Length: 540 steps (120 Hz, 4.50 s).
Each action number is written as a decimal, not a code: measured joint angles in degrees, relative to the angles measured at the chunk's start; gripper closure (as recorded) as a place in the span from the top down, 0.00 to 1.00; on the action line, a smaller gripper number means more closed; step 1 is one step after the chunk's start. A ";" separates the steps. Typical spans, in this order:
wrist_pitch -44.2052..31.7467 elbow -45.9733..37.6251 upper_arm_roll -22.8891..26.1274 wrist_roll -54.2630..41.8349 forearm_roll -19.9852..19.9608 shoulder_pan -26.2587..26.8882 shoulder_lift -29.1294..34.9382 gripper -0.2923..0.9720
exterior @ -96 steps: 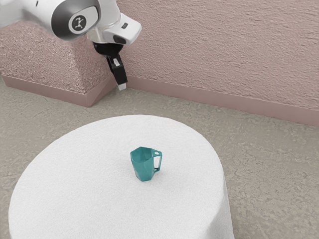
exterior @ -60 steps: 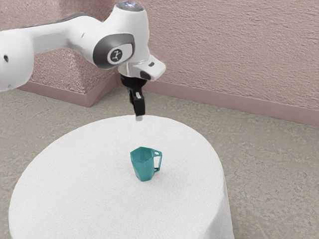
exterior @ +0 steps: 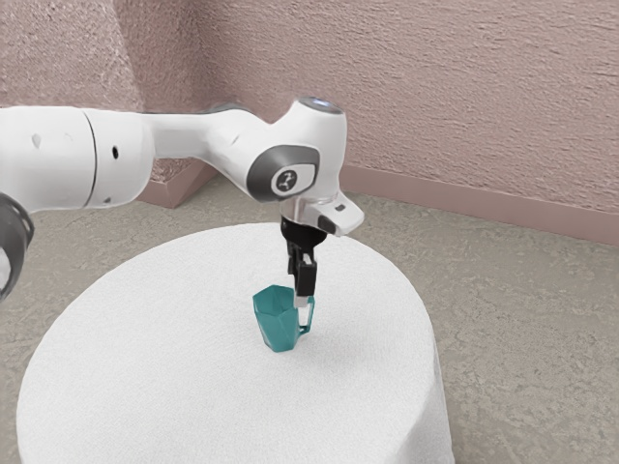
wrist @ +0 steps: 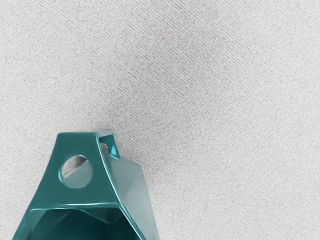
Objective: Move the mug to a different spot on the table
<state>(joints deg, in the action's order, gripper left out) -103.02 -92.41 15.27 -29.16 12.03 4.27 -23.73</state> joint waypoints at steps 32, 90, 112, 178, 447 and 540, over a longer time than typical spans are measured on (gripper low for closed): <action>-0.74 0.86 -1.31 -0.48 -1.23 -0.06 -2.97 0.77; -4.39 6.65 -3.73 -0.86 -1.02 0.02 -9.81 0.77; -4.80 9.18 -3.82 -0.94 -0.97 -0.04 -12.68 0.77; -5.00 10.08 -5.02 -0.58 -1.89 1.01 -13.56 0.45; 1.95 -4.75 -21.38 4.80 -0.86 9.28 -6.49 0.37; 0.29 -6.21 -21.48 4.70 -2.91 13.26 7.46 0.76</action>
<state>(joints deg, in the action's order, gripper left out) -102.73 -98.62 -6.22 -24.46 9.12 17.54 -16.27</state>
